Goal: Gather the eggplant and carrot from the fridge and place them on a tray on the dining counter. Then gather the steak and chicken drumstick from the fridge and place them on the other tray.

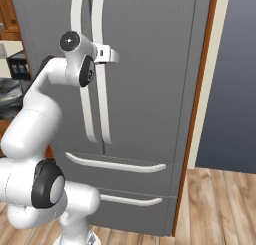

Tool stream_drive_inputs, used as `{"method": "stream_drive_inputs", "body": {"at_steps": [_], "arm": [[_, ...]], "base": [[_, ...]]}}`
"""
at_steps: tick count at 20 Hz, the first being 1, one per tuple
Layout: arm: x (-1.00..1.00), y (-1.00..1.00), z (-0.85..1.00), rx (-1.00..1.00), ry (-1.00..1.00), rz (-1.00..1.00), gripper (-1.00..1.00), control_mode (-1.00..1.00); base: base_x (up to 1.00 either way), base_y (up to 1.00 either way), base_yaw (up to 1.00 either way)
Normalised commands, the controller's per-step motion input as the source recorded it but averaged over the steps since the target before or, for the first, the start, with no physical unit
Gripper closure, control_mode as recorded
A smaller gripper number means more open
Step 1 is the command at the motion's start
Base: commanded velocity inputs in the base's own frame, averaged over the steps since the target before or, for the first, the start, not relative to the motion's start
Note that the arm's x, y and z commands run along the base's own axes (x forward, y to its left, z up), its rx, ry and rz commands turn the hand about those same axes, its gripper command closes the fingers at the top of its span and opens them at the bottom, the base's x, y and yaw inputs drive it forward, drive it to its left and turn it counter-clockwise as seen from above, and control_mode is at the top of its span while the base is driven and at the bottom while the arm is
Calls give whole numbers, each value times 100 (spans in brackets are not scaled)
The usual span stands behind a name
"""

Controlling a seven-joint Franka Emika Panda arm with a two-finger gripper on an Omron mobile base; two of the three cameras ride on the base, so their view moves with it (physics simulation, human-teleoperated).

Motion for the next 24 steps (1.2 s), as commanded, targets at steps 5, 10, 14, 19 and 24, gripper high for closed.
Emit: {"method": "stream_drive_inputs", "body": {"at_steps": [5, 10, 14, 19, 24], "arm": [[42, -1, 0, 0, 2, 0, -100, -100], [35, -13, 0, 0, 0, 1, -100, -100], [36, -1, 0, 0, 1, 0, 100, -100], [15, 0, 0, 0, 0, 0, 100, -100], [-29, -10, 0, 0, -2, 0, 100, -100]], "base": [[0, 0, 0], [0, 0, 0], [0, 0, 0], [0, 0, 0], [0, 0, 0]]}}
